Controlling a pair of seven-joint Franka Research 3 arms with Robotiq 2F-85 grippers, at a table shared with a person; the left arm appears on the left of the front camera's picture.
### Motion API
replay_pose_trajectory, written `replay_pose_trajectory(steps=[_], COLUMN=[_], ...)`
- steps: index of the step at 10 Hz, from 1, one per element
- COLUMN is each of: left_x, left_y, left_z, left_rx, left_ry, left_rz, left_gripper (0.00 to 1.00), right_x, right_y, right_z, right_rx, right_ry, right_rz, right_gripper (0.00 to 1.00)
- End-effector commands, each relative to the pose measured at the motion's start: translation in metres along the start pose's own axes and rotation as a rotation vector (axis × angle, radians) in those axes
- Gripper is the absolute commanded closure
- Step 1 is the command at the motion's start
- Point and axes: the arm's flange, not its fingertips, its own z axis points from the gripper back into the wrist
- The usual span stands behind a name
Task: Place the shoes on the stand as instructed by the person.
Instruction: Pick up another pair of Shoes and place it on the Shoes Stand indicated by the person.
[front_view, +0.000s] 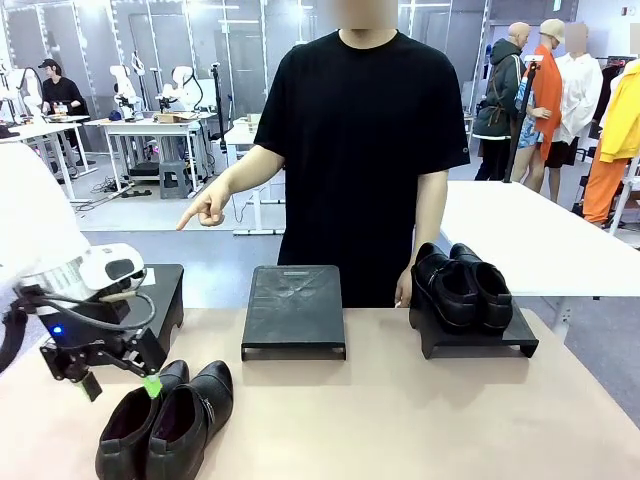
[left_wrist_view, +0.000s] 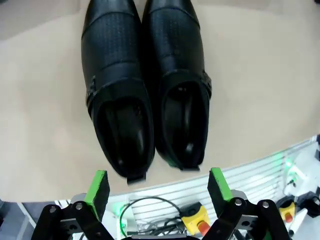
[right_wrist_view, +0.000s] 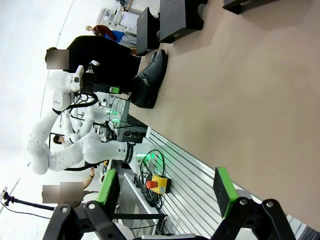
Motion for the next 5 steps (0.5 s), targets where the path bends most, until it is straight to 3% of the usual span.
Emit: replay_pose_trajectory(steps=[1,5], left_x=[0.004,0.013], left_y=[-0.001,-0.001], left_z=[-0.029,-0.066], left_rx=[0.063,0.125], left_ry=[-0.035,-0.051], left_rz=[0.039,0.059], left_gripper=[0.0,0.0], right_x=[-0.001,-0.001], right_y=[0.002,0.002], right_z=[0.002,0.002], right_rx=[0.007,0.007], right_ry=[-0.003,-0.003], right_rz=[0.013,0.013], right_gripper=[0.04,0.04])
